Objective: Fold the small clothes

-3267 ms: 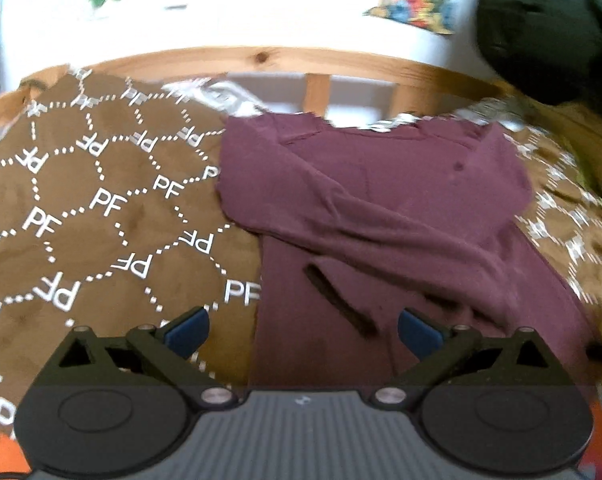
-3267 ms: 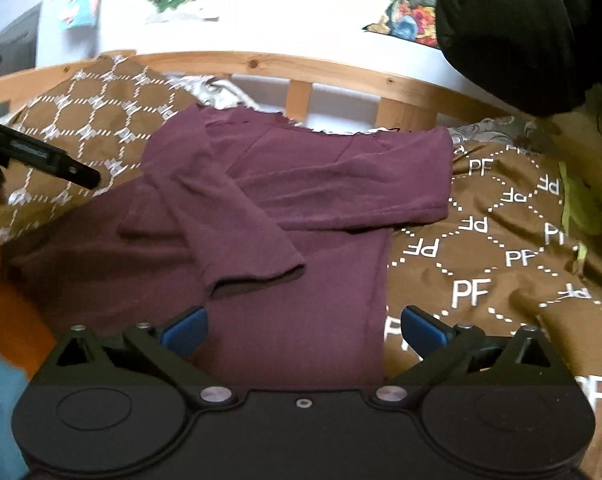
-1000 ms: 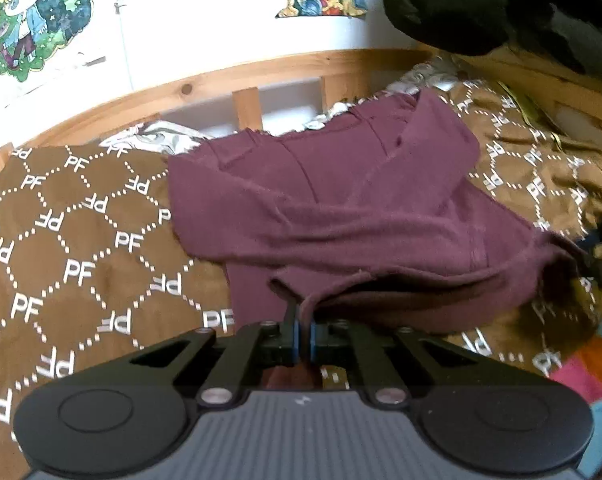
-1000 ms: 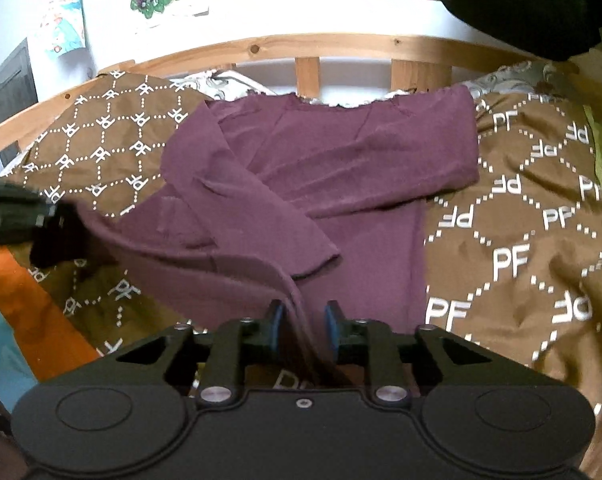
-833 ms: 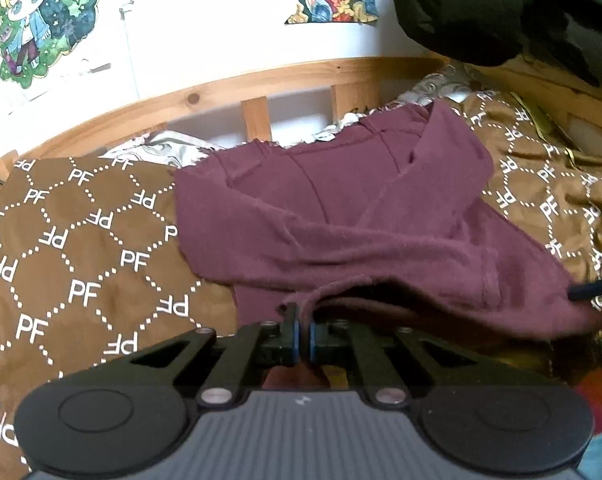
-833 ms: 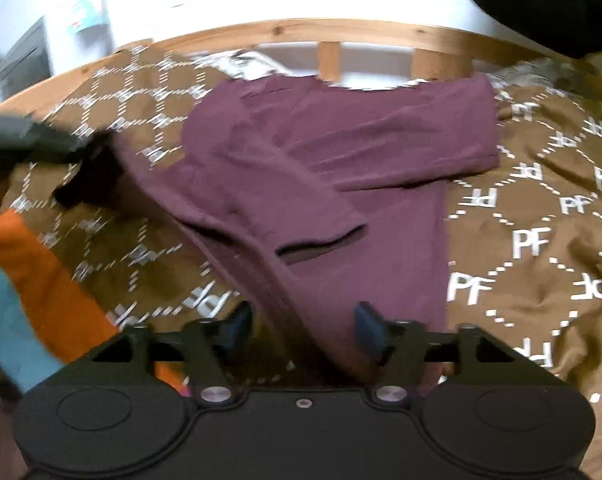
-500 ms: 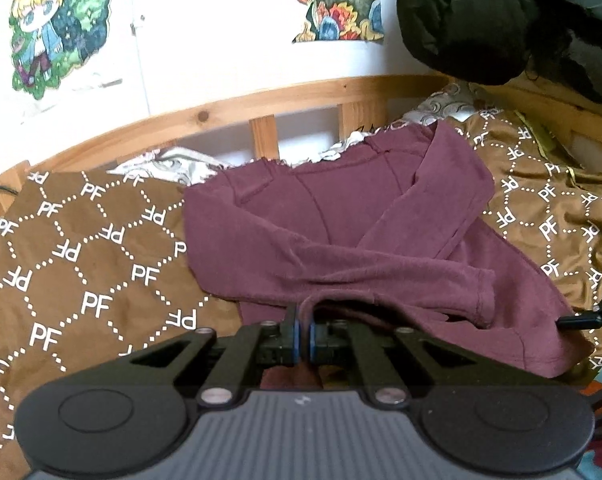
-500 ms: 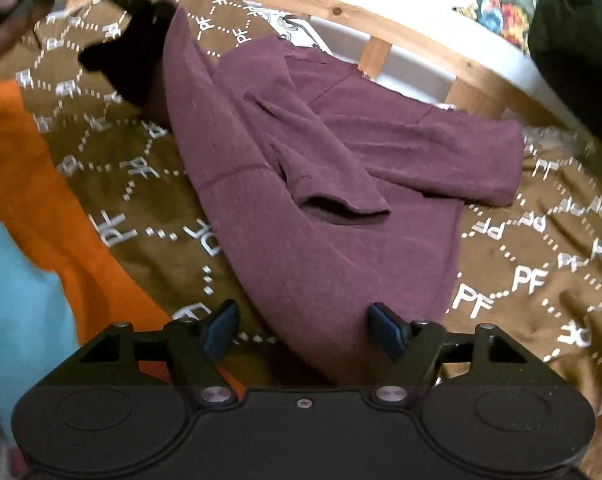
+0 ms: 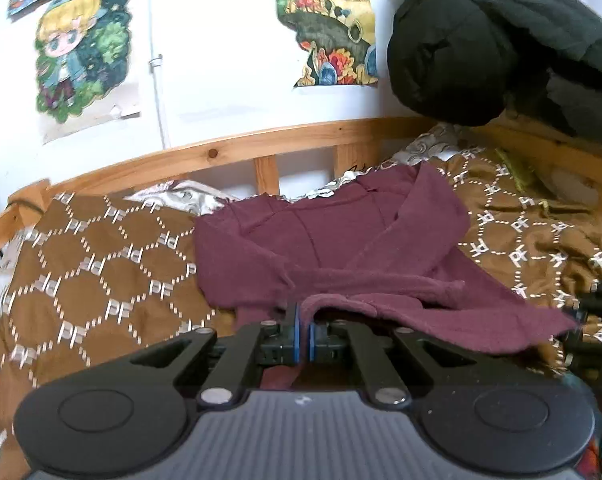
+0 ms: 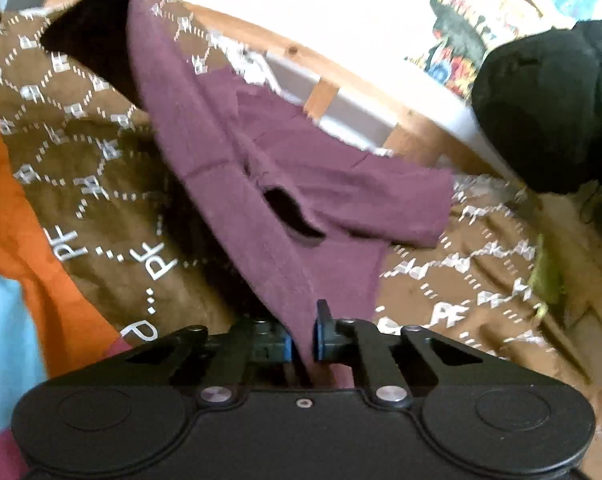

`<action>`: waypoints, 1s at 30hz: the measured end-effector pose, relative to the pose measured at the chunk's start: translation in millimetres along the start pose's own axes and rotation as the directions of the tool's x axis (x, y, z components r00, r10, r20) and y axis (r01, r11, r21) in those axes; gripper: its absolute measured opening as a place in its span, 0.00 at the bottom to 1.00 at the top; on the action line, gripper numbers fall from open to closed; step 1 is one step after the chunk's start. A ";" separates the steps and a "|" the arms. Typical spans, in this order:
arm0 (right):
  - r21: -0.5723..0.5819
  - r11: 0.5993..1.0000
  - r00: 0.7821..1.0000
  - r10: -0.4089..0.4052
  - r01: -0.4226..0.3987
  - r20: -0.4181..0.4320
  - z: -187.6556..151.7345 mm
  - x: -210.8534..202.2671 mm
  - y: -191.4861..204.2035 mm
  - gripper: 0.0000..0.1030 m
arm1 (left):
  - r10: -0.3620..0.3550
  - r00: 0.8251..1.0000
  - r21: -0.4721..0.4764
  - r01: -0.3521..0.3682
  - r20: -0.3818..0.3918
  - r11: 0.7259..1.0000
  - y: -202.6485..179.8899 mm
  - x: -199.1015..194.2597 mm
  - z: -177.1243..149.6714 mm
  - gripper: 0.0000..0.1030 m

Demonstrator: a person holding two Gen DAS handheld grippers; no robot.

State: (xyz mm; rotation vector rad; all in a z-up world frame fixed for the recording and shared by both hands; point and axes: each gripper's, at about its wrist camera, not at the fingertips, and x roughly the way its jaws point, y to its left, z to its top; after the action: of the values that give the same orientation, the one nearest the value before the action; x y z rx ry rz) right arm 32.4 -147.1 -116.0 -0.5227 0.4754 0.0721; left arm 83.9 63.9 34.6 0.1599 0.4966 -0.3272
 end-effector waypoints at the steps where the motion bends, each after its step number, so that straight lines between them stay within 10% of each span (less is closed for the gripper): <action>1: -0.005 1.000 1.000 -0.001 0.001 0.017 1.8 -9.6 -5.2 0.08 | -0.009 1.000 -0.012 0.009 -0.002 1.000 1.8 -9.0 -5.3 0.03; 17: 0.036 0.965 0.966 0.258 -0.259 0.035 24.7 -194.2 -49.4 0.07 | -0.135 0.990 -0.096 0.130 -0.050 0.987 3.8 -171.2 -31.3 0.03; 30: 0.048 0.979 0.977 0.196 -0.200 0.085 78.1 -150.5 -85.7 0.07 | -0.056 0.996 0.067 0.061 -0.074 0.996 4.2 -87.5 68.9 0.04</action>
State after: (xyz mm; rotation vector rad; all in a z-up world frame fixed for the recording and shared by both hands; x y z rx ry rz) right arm -52.8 -174.6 51.6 -0.4148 0.4487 0.2693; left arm 43.2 75.6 137.7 0.2253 0.5619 -0.3970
